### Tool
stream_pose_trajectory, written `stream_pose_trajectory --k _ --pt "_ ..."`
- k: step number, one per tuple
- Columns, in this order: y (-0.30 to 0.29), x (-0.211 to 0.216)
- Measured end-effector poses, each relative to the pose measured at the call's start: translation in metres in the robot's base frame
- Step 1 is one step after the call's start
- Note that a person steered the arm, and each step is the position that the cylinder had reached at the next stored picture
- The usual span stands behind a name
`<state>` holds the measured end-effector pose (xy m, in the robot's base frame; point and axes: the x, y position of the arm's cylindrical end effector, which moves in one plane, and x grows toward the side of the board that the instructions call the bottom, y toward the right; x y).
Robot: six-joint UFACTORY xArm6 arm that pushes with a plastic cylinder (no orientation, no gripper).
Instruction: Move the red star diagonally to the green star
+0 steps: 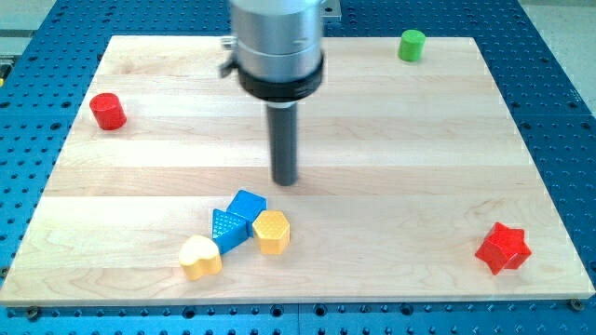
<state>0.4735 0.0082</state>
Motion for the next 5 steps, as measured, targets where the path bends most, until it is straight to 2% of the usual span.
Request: stream_pose_trajectory --k 1,2,3,4,5 --pt "0.09 -0.004" --pt "0.116 -0.003" --pt "0.197 0.026" --pt "0.309 0.042" --pt "0.295 0.104"
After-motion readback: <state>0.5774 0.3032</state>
